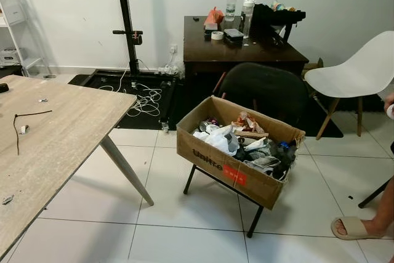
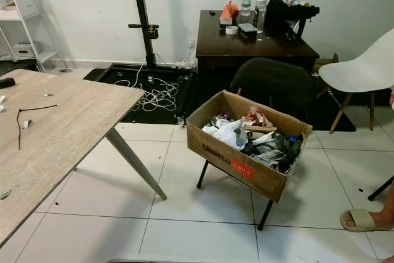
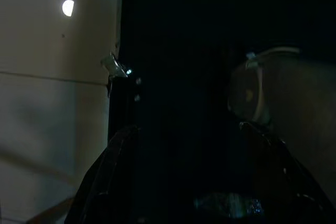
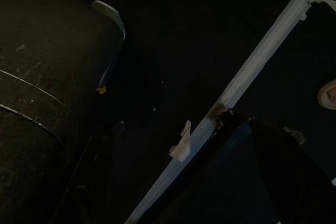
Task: Picking trash to rubbish bin
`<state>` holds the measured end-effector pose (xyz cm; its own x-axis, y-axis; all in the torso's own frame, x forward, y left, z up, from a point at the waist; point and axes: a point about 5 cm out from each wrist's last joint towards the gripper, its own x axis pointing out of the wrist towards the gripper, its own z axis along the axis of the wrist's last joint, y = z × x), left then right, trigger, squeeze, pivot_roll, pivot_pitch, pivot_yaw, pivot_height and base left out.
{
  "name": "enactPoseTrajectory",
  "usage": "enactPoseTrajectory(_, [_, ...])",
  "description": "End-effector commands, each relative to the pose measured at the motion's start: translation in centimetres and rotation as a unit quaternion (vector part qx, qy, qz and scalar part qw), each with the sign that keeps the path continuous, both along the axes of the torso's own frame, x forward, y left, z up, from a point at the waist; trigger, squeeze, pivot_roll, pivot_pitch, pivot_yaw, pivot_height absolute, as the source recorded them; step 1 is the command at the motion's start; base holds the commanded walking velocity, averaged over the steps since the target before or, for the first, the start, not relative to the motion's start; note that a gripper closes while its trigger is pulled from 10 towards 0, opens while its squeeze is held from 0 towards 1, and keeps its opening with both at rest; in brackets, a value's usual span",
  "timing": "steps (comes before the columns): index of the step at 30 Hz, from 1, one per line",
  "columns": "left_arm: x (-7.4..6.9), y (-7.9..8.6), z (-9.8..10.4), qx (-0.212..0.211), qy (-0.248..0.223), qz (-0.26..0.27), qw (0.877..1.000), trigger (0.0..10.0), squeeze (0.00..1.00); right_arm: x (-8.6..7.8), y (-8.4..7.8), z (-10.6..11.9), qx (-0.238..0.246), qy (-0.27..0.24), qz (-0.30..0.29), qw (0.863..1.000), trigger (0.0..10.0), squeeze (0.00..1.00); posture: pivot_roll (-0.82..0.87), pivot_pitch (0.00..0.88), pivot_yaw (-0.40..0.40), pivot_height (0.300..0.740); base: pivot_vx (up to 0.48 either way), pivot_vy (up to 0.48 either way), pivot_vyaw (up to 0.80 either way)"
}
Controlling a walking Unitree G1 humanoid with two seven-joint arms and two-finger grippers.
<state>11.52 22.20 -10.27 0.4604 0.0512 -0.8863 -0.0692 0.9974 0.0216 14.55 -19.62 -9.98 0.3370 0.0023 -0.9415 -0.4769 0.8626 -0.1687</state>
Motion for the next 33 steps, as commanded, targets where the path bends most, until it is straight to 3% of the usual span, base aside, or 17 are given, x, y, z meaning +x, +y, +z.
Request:
enactPoseTrajectory(1, [-0.69,0.1,-0.19,0.002,0.014,-0.008,1.0,10.0,0.0,-0.79,1.05,-0.41,0.018,0.013,-0.003,1.0,10.0,0.0,-0.02,0.066,0.024,0.74,0.0,-0.435,0.0])
enactPoseTrajectory(9, [-0.56,0.29,-0.14,0.006,0.016,-0.005,1.0,10.0,0.0,-0.68,1.11,-0.38,0.017,0.012,-0.003,1.0,10.0,0.0,-0.01,0.062,0.03,0.74,0.0,-0.444,0.0])
enactPoseTrajectory(28, [-0.82,0.19,-0.21,-0.007,0.018,-0.001,1.0,10.0,0.0,-1.11,1.22,-0.56,0.012,0.016,-0.007,1.0,10.0,0.0,-0.01,0.074,0.035,0.74,0.0,0.0,0.0])
enactPoseTrajectory(33, [-0.87,0.07,-0.26,-0.006,0.022,-0.008,1.0,10.0,0.0,-1.05,1.3,-0.55,0.011,0.015,-0.007,1.0,10.0,0.0,-0.01,0.074,0.035,0.74,0.0,-0.472,0.0])
